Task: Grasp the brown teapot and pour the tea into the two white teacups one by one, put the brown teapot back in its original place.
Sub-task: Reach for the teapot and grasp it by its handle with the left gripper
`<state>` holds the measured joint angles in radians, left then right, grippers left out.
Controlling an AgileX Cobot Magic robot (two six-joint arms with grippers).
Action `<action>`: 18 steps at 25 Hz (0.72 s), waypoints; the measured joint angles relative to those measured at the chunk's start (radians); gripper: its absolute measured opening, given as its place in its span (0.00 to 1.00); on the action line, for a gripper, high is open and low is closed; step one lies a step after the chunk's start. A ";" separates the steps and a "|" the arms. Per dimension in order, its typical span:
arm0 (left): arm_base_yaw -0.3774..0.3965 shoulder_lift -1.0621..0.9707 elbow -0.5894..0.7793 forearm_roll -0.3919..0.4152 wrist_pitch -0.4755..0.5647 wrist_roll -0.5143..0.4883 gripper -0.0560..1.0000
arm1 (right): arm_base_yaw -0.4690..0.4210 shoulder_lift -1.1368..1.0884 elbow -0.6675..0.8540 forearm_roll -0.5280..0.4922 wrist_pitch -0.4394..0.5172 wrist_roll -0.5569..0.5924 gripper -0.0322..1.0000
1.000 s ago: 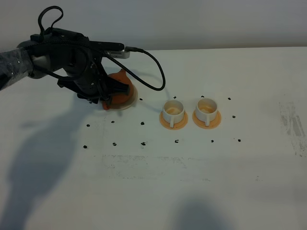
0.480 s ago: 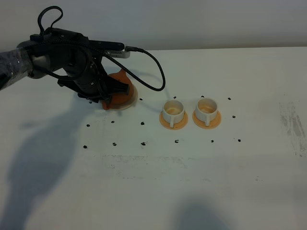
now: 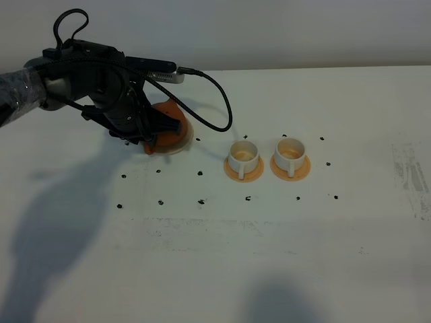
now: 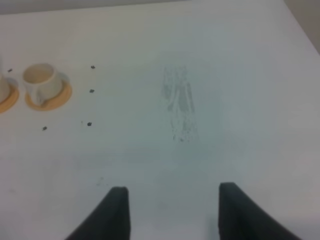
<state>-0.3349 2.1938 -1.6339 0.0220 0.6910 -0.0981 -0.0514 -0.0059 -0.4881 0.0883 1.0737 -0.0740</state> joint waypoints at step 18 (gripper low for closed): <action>0.000 0.020 -0.017 -0.001 0.004 0.061 0.13 | 0.000 0.000 0.000 0.000 0.000 0.000 0.45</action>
<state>-0.3349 2.2141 -1.6513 0.0214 0.6948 -0.0374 -0.0514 -0.0059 -0.4881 0.0883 1.0737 -0.0740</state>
